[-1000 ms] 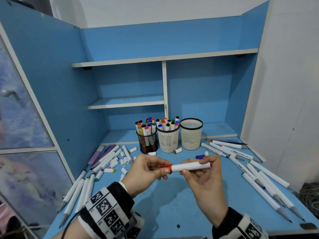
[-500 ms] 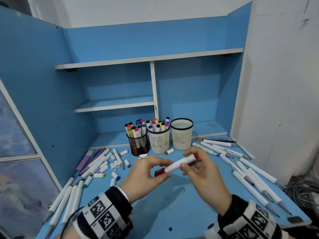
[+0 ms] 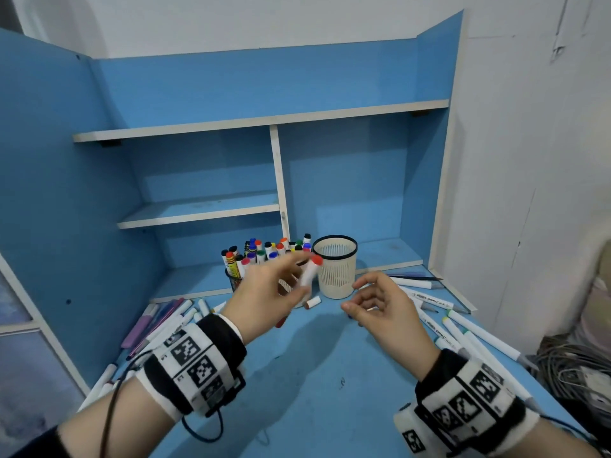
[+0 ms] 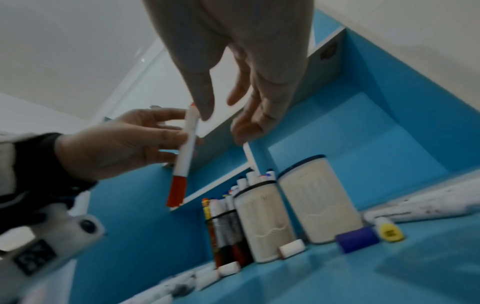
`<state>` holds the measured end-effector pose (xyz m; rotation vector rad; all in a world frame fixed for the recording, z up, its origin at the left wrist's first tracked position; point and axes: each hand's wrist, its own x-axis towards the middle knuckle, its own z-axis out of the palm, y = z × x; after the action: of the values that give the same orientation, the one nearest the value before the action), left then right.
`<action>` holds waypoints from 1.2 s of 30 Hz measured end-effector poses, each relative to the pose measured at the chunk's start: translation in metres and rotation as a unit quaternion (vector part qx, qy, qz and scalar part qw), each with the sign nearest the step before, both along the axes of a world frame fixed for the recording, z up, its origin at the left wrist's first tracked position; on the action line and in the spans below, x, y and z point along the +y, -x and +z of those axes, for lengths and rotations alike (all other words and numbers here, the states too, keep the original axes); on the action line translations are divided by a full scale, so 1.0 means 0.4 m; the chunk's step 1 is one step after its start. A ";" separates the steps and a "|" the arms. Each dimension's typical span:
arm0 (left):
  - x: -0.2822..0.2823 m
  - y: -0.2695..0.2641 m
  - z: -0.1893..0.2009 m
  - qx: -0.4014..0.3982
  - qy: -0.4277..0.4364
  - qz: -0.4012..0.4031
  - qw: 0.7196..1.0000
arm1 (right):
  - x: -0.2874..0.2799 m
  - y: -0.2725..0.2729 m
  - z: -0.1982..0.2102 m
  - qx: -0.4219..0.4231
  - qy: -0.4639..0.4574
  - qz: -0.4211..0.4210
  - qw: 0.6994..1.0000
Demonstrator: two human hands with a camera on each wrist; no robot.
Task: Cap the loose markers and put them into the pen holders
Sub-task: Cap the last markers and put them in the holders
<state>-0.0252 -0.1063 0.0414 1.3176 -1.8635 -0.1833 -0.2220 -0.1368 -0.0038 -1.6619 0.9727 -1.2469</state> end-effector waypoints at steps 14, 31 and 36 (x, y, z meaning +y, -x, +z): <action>-0.207 -0.121 0.091 0.130 0.073 0.143 0.978 | -0.345 -0.011 -0.020 0.553 -0.062 -0.041 0.830; -0.284 -0.093 0.033 0.147 0.099 0.106 0.978 | -0.382 -0.005 -0.023 0.698 -0.076 -0.017 0.711; -0.314 -0.087 0.011 0.116 0.011 0.155 0.981 | -0.370 0.004 -0.029 0.671 -0.053 -0.021 0.739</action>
<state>0.0096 -0.2317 0.0459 1.4834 -1.4435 -0.1439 -0.2236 -0.2848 -0.0152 -2.3809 1.8130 0.2678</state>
